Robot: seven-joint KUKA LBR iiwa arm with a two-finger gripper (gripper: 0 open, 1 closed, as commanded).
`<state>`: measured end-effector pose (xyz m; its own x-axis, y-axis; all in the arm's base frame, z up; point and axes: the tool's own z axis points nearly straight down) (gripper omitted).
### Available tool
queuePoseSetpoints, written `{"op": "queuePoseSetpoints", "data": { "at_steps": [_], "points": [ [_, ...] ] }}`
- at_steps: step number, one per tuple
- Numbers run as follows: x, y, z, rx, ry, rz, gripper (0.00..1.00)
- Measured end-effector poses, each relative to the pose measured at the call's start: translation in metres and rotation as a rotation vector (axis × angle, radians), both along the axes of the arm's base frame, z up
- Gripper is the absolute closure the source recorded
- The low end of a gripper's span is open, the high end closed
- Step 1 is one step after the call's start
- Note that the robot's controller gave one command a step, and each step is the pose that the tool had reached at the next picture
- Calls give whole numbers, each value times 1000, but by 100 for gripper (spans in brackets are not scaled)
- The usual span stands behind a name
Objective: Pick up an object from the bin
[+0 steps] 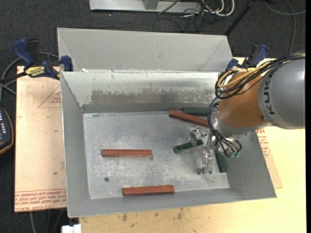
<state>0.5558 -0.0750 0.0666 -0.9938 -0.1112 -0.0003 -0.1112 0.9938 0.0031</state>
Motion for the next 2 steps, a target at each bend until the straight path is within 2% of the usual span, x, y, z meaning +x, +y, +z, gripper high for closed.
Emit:
{"op": "queuePoseSetpoints", "data": {
  "at_steps": [1, 2],
  "points": [
    [1, -3, 5, -3, -4, -3, 100],
    [20, 69, 125, -3, -8, 429, 100]
  ]
}}
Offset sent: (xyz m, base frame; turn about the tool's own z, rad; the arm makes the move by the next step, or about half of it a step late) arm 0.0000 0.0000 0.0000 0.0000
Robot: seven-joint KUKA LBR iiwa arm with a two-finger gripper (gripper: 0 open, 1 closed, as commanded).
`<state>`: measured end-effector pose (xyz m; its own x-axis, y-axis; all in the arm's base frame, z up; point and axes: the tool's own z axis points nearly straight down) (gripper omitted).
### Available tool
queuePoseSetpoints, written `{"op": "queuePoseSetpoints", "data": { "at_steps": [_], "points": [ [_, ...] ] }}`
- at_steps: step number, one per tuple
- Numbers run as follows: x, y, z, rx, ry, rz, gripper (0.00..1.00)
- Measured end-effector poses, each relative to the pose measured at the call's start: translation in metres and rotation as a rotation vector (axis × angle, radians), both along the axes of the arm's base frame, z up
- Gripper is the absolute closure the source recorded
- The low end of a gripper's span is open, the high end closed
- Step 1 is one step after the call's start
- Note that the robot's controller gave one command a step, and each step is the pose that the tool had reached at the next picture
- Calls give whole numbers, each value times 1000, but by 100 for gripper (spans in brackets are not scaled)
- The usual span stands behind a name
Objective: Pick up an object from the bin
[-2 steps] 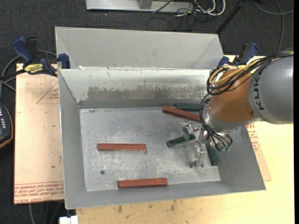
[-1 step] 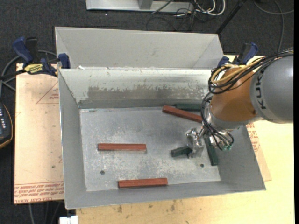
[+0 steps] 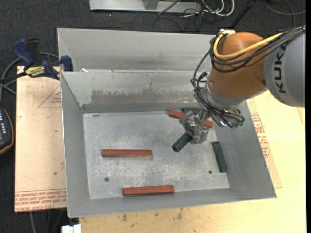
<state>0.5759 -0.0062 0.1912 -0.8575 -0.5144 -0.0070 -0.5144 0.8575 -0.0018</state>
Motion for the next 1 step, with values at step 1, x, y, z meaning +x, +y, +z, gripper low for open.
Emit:
{"op": "queuePoseSetpoints", "data": {
  "at_steps": [1],
  "points": [
    [-6, 5, 47, -2, -1, 247, 100]
  ]
}}
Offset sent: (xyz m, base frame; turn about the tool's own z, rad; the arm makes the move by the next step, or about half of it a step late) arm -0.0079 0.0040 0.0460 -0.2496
